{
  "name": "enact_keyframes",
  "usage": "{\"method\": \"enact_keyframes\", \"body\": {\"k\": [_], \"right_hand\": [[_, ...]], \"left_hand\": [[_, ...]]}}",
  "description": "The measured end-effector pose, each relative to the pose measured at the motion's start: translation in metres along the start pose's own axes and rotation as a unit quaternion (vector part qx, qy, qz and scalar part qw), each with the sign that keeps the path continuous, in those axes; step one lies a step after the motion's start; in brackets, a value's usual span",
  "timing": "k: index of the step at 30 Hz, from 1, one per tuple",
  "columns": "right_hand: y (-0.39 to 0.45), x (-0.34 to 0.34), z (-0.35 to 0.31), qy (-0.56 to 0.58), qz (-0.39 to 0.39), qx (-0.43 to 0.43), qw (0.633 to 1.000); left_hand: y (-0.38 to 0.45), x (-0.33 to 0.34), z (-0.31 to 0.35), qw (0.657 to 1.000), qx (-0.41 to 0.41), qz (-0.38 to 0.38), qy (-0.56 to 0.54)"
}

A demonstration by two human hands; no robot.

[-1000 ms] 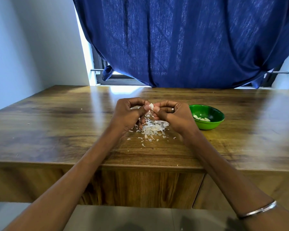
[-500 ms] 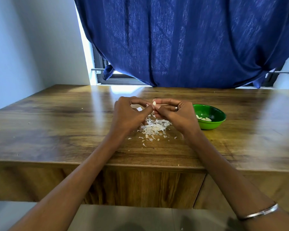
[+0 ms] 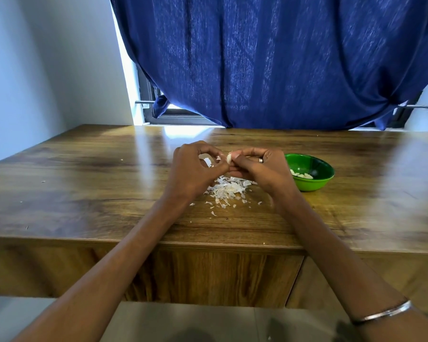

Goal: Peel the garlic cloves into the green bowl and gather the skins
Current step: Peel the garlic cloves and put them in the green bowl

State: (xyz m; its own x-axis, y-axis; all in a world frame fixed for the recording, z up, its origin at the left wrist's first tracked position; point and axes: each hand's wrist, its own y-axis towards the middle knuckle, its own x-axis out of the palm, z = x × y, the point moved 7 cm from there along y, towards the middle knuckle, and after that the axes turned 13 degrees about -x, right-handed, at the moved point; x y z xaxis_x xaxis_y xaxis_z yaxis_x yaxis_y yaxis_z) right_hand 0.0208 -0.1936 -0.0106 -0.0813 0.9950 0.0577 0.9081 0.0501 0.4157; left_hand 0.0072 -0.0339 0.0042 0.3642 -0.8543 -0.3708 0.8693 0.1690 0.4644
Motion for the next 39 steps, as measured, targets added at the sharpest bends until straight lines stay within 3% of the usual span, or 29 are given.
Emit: {"method": "enact_keyframes", "body": {"k": [5,20,26,39], "right_hand": [[0.001,-0.002,0.004,0.056,0.009,0.03,0.998],[0.005,-0.001,0.01,-0.032,-0.019,-0.001,0.999],[0.004,-0.003,0.007,-0.009,-0.008,-0.011,1.0],[0.002,0.0,0.002,-0.05,-0.035,-0.047,0.997]], "left_hand": [[0.0,0.002,0.0,1.0,0.001,-0.008,-0.005],[0.001,0.0,0.002,0.999,0.038,0.023,0.028],[-0.001,-0.004,0.005,0.998,0.042,0.037,0.014],[0.001,-0.005,-0.006,0.995,-0.067,0.017,-0.068]]}}
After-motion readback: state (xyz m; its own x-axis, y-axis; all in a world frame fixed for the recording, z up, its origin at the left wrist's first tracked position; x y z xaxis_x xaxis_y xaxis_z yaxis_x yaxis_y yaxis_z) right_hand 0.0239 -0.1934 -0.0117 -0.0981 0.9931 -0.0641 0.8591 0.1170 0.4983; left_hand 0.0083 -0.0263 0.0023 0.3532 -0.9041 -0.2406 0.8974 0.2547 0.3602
